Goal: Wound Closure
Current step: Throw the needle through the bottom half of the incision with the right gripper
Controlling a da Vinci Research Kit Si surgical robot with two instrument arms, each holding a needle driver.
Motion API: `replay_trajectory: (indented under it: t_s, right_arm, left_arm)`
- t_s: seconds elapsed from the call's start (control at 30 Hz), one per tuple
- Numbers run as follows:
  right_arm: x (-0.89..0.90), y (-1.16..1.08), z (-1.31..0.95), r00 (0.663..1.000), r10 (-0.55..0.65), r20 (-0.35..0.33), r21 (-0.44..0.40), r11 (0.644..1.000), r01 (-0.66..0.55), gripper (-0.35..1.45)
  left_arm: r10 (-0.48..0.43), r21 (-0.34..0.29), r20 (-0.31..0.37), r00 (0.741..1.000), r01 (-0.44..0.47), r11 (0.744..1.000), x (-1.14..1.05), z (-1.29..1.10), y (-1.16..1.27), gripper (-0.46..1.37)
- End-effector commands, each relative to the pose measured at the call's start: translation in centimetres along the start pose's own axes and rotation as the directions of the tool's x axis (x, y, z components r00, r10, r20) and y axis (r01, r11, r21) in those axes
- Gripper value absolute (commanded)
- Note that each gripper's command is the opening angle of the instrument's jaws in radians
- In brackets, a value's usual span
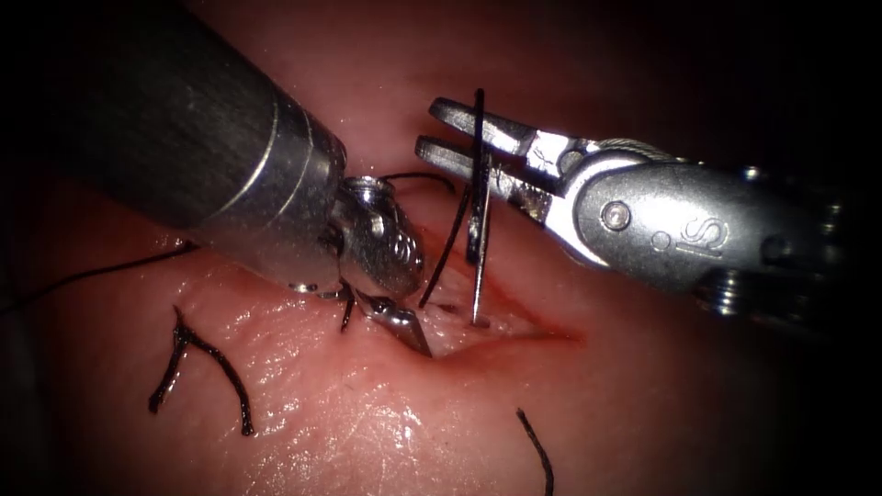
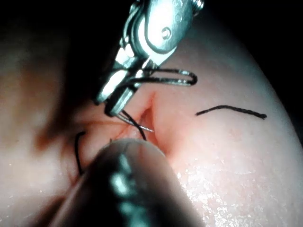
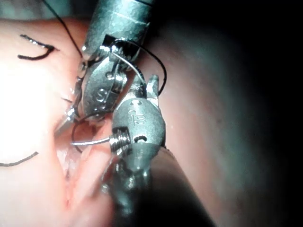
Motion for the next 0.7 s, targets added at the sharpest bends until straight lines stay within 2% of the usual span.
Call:
replay_trajectory:
  t_s: [0.03,0.33,0.53,0.7]
  right_arm:
    - [-0.01,-0.01,0.0,1.0,-0.001,-0.002,-0.016,1.0,0.0,-0.35]
    - [-0.16,-0.14,0.04,1.0,-0.017,-0.003,-0.063,0.998,0.016,-0.35]
    - [-0.17,-0.22,0.11,1.0,-0.028,-0.015,-0.089,0.996,0.026,-0.35]
    - [-0.18,-0.34,0.19,0.998,-0.046,-0.04,-0.13,0.991,0.04,-0.35]
  left_arm:
    - [0.001,0.005,0.0,1.0,-0.001,1.0,0.0,-0.01,0.0,1.08]
    - [-0.01,-0.009,-0.033,0.999,0.009,1.0,0.02,-0.12,-0.03,1.04]
    - [-0.018,-0.021,-0.071,0.997,0.017,1.0,0.05,-0.25,-0.03,1.08]
    - [-0.022,-0.023,-0.074,0.997,0.02,1.0,0.07,-0.28,-0.01,1.11]
